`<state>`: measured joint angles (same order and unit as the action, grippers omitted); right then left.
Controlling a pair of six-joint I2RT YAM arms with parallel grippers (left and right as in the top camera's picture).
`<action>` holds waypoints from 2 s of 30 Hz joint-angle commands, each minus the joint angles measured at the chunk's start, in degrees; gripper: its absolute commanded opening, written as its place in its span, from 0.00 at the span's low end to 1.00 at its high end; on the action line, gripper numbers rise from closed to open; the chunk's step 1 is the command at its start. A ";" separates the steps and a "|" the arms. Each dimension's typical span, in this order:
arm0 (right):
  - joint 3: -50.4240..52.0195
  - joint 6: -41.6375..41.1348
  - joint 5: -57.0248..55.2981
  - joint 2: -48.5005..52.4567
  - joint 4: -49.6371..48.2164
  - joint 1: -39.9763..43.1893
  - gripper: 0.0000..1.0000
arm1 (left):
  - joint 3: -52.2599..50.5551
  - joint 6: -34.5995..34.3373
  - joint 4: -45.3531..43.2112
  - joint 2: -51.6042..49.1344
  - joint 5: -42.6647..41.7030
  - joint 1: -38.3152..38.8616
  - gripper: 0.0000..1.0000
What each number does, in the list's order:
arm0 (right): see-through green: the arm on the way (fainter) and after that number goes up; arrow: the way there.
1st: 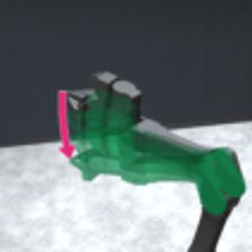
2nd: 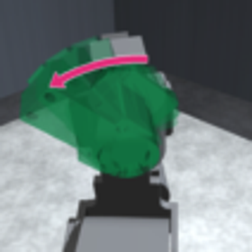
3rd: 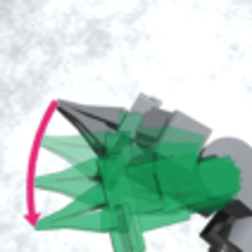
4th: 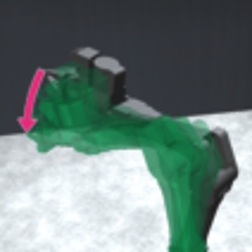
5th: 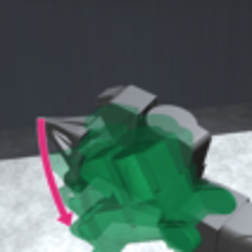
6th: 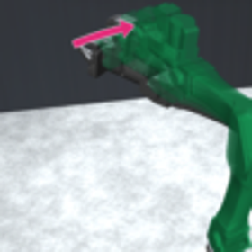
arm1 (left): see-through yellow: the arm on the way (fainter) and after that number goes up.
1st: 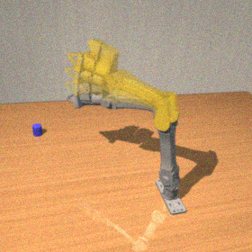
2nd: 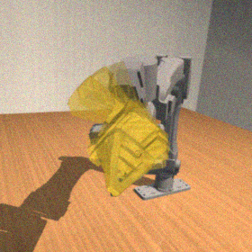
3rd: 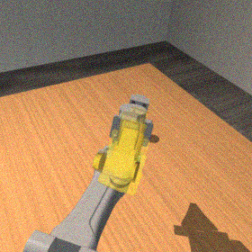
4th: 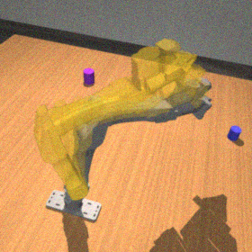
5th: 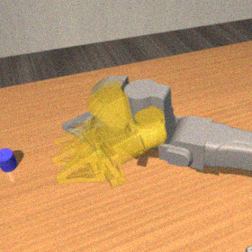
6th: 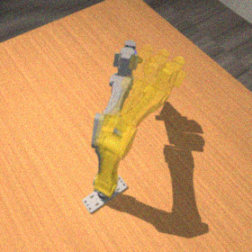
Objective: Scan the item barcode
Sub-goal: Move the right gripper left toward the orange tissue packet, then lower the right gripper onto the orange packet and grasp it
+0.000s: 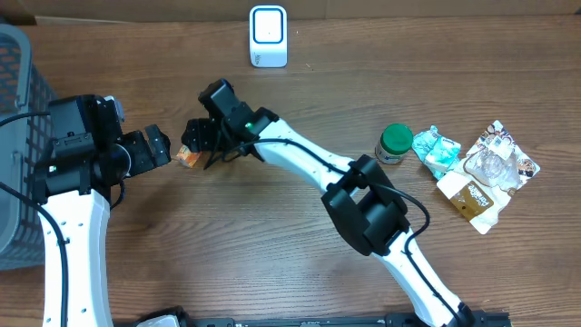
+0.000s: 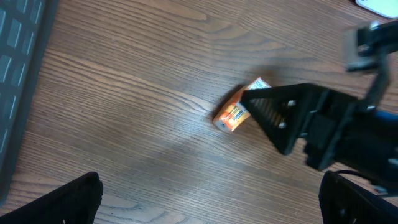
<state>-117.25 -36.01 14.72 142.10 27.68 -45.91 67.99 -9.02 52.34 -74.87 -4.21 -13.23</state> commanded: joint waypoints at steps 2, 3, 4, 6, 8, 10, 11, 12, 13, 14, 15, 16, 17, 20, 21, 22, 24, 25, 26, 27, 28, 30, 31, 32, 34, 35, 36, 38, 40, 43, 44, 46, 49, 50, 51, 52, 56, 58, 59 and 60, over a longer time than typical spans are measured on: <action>0.31 -0.24 -0.59 2.05 -0.61 -0.70 0.48 | 1.22 -0.37 -0.11 0.94 0.37 -0.02 1.00; 0.31 -0.24 -0.79 2.25 -0.59 -0.70 0.44 | 1.22 -0.37 -0.11 0.94 0.37 -0.02 0.99; 0.31 -0.24 -0.94 2.54 -0.59 -0.70 0.38 | 1.22 -0.37 -0.11 0.94 0.37 -0.02 1.00; 0.31 -0.24 -1.55 2.75 -0.35 -0.68 0.27 | 1.22 -0.37 -0.11 0.94 0.37 -0.02 1.00; 0.31 -0.24 -2.38 2.80 0.22 -0.68 0.16 | 1.22 -0.37 -0.11 0.94 0.37 -0.02 0.99; 0.31 -0.22 -3.30 2.80 1.09 -0.68 0.06 | 1.22 -0.37 -0.11 0.94 0.37 -0.02 1.00; 0.31 -0.22 -3.85 2.78 1.86 -0.59 0.04 | 1.22 -0.37 -0.11 0.94 0.37 -0.02 1.00; 0.28 -0.17 -4.04 2.78 2.69 -0.44 0.04 | 1.22 -0.37 -0.11 0.94 0.37 -0.02 1.00; 0.22 0.04 -3.96 2.54 3.50 -0.24 0.04 | 1.22 -0.37 -0.11 0.94 0.37 -0.02 1.00; 0.13 0.15 -3.96 2.16 4.83 0.07 0.04 | 1.22 -0.37 -0.11 0.94 0.37 -0.02 1.00; 0.11 0.66 -3.98 1.44 6.03 0.42 0.04 | 1.22 -0.37 -0.11 0.94 0.37 -0.02 1.00; 0.11 1.79 -3.96 0.39 7.52 0.94 0.04 | 1.22 -0.37 -0.11 0.94 0.37 -0.02 0.99; 0.11 3.37 -3.98 -0.94 9.07 1.51 0.04 | 1.22 -0.37 -0.11 0.94 0.37 -0.02 1.00; 0.07 8.68 -4.17 -5.77 14.51 3.34 0.04 | 1.22 -0.37 -0.11 0.94 0.37 -0.02 1.00; 0.02 10.27 -4.50 -7.26 16.57 3.78 0.04 | 1.22 -0.37 -0.11 0.94 0.37 -0.02 1.00; -0.13 11.98 -5.01 -8.63 18.99 4.15 0.04 | 1.22 -0.39 -0.11 0.94 0.37 -0.02 1.00; -0.52 15.19 -7.87 -11.17 24.87 4.48 0.04 | 1.22 -0.37 -0.11 0.94 0.37 -0.02 1.00; -0.55 16.48 -10.36 -12.20 28.17 4.48 0.04 | 1.22 -0.37 -0.11 0.94 0.37 -0.02 1.00; -0.55 17.46 -12.81 -12.87 31.06 4.48 0.04 | 1.22 -0.37 -0.11 0.94 0.37 -0.02 0.99; -0.55 18.40 -15.43 -13.25 33.79 4.35 0.04 | 1.22 -0.37 -0.11 0.94 0.37 -0.02 1.00; -0.55 19.12 -18.34 -13.35 36.54 4.11 0.04 | 1.22 -0.37 -0.11 0.94 0.37 -0.02 0.99; -0.33 19.85 -24.13 -13.14 41.05 3.54 0.04 | 1.22 -0.37 -0.11 0.94 0.37 -0.02 1.00; 0.02 19.85 -26.64 -12.90 42.27 3.30 0.04 | 1.22 -0.37 -0.11 0.94 0.37 -0.02 1.00; 0.57 19.85 -29.07 -12.59 42.93 3.02 0.04 | 1.22 -0.37 -0.11 0.94 0.37 -0.02 1.00; 2.14 19.87 -33.79 -11.47 43.01 2.19 0.04 | 1.22 -0.37 -0.11 0.94 0.37 -0.02 1.00; 2.60 19.87 -35.28 -10.82 42.93 1.90 0.04 | 1.22 -0.37 -0.11 0.94 0.37 -0.02 1.00; 3.17 19.85 -37.44 -9.64 42.91 1.46 0.04 | 1.22 -0.37 -0.11 0.94 0.37 -0.02 1.00; 4.07 19.85 -39.95 -7.89 42.73 0.90 0.04 | 1.22 -0.37 -0.11 0.94 0.37 -0.02 1.00; 4.39 19.85 -38.77 -6.84 42.80 0.79 0.11 | 1.22 -0.37 -0.11 0.94 0.37 -0.02 1.00; 4.02 20.04 -30.71 -7.02 42.49 0.81 0.16 | 1.22 -0.37 -0.11 0.94 0.37 -0.02 0.99; 3.54 20.04 -27.93 -7.17 42.32 0.81 0.18 | 1.22 -0.37 -0.11 0.94 0.37 -0.02 1.00; 2.67 20.81 -23.65 -7.87 41.97 0.81 0.22 | 1.22 -0.37 -0.11 0.94 0.37 -0.02 1.00; 1.88 21.31 -18.29 -10.16 41.64 1.51 0.30 | 1.22 -0.37 -0.11 0.94 0.37 -0.02 1.00; 1.86 21.31 -17.07 -11.21 41.64 2.03 0.33 | 1.22 -0.37 -0.11 0.94 0.37 -0.02 1.00; 1.86 21.29 -15.96 -12.44 41.70 2.69 0.37 | 1.22 -0.37 -0.11 0.94 0.37 -0.02 1.00; 1.86 21.24 -14.91 -13.84 41.92 3.54 0.41 | 1.22 -0.37 -0.11 0.94 0.37 -0.02 0.99; 1.86 17.05 -13.46 -18.43 45.53 8.46 0.54 | 1.22 -0.37 -0.11 0.94 0.37 -0.02 0.99; 1.88 15.85 -12.76 -18.78 47.65 11.21 0.56 | 1.22 -0.37 -0.11 0.94 0.37 -0.02 1.00; 1.92 15.89 -11.43 -18.75 48.43 12.46 0.56 | 1.22 -0.37 -0.11 0.94 0.37 -0.02 0.99; 2.40 16.28 -9.51 -18.62 48.81 13.90 0.56 | 1.22 -0.37 -0.11 0.94 0.37 -0.02 1.00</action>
<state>-113.89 -17.98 0.51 125.82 75.61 -36.29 67.99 -9.02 52.34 -74.87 -4.19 -13.23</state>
